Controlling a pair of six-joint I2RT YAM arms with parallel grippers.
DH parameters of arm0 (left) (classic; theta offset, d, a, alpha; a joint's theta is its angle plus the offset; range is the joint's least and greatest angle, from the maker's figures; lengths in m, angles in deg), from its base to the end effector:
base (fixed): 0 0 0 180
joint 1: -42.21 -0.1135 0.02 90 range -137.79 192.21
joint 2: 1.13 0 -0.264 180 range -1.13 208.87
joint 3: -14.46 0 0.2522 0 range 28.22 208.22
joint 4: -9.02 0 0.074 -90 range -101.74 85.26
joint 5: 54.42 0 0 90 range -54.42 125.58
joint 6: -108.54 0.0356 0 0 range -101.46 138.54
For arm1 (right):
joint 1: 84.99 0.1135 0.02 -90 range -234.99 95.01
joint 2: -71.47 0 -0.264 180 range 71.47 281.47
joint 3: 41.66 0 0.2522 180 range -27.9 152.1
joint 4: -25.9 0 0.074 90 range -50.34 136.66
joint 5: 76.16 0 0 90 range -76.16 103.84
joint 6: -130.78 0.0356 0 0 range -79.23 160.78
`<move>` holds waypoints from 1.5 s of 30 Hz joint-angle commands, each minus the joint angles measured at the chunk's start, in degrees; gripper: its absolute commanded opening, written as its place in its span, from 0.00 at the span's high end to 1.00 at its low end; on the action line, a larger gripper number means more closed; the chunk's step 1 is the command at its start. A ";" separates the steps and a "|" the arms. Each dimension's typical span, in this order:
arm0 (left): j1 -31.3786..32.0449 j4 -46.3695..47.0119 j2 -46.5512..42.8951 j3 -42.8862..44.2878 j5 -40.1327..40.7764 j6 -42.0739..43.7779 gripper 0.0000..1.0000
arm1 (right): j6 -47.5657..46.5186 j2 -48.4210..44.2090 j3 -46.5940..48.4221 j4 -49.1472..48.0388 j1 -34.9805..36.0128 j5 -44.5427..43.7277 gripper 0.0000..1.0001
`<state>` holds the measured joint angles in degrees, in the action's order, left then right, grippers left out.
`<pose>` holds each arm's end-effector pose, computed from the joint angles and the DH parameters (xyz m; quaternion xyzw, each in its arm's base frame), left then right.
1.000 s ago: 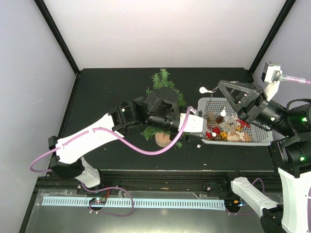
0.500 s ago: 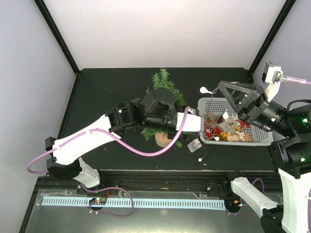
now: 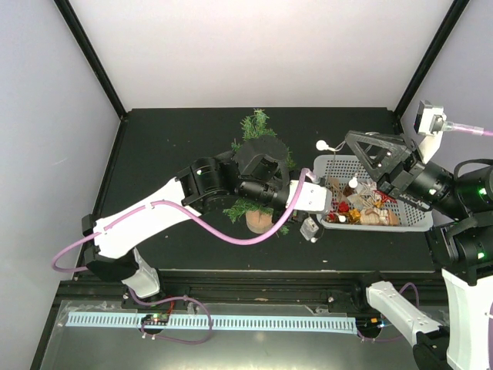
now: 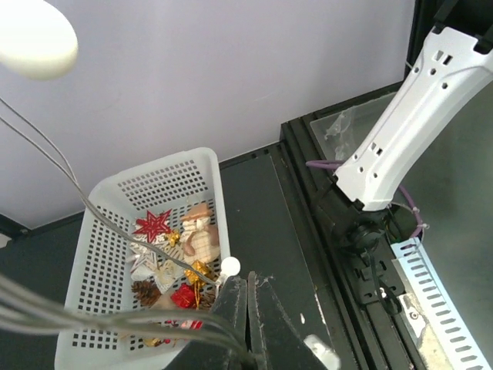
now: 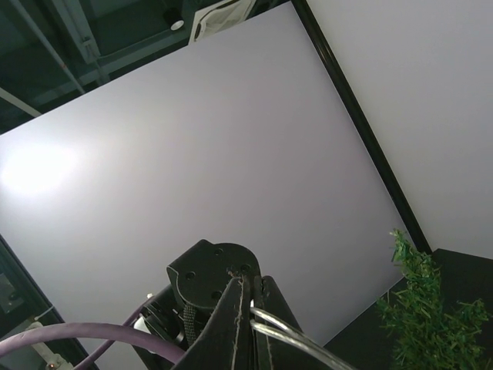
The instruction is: Decorate the small christmas tree
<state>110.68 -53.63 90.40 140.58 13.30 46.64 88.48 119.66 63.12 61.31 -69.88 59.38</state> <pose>0.1082 -0.3110 0.4703 0.6941 0.4856 -0.3297 0.4167 0.0659 0.0441 0.5565 -0.1603 0.5897 0.5831 0.5353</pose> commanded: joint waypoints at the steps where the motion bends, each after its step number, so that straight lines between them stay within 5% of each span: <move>1: 0.18 -0.59 -1.31 -0.52 4.28 0.99 0.98 | -1.59 -0.61 -0.30 0.76 0.33 -0.62 0.97; 16: -9.97 1.49 -14.10 -10.78 12.88 5.04 0.99 | -3.61 0.27 -0.65 -0.34 0.35 0.45 0.94; 45: -26.02 4.68 -30.57 -24.75 1.34 -0.97 0.98 | -1.59 14.21 10.53 -3.75 2.06 1.91 0.97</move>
<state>87.18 -44.38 61.46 117.41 15.57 48.01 86.07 132.66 69.20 63.37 -68.04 64.63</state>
